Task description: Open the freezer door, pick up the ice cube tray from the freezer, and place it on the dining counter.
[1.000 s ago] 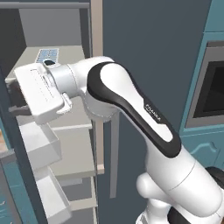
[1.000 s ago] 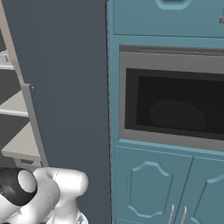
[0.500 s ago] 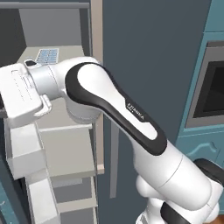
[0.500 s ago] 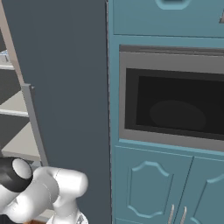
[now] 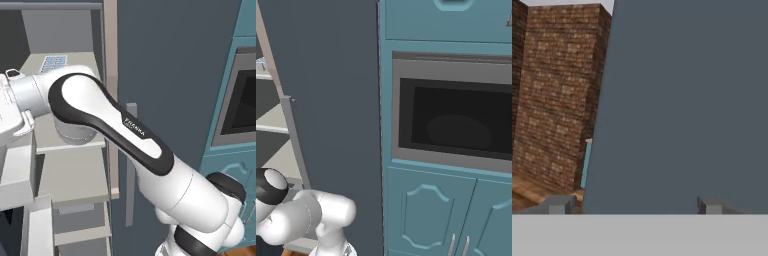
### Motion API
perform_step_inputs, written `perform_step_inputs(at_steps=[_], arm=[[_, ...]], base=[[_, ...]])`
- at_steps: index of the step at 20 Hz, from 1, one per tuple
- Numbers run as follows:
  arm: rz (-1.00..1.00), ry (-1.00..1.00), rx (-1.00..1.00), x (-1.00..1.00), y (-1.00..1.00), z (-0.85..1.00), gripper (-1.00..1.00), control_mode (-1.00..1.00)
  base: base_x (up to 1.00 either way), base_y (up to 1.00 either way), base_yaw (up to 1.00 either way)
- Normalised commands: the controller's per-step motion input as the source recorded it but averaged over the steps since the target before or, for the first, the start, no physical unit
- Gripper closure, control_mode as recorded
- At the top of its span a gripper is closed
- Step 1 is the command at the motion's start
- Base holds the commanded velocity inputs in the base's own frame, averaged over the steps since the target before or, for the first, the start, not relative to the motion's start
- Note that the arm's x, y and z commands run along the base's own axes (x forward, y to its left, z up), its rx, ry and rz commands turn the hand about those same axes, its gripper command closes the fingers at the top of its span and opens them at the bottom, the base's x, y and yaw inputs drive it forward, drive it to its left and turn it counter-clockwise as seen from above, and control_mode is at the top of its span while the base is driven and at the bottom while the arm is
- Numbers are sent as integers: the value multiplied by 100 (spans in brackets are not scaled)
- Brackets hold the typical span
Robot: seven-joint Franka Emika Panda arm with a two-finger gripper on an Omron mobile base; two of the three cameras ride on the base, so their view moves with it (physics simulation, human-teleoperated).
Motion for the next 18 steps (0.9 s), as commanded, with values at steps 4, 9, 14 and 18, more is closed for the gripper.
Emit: perform_step_inputs(at_steps=[4, 9, 14, 18], arm=[[0, 0, -1, 0, 33, 0, -100, -100], [0, 0, -2, 2, 29, 0, -100, -100], [0, 0, -3, 5, 19, 0, -100, -100], [0, 0, -1, 3, 12, 0, -100, -100]], base=[[0, 0, 0], [0, 0, 0], [0, 0, 0], [0, 0, 0]])
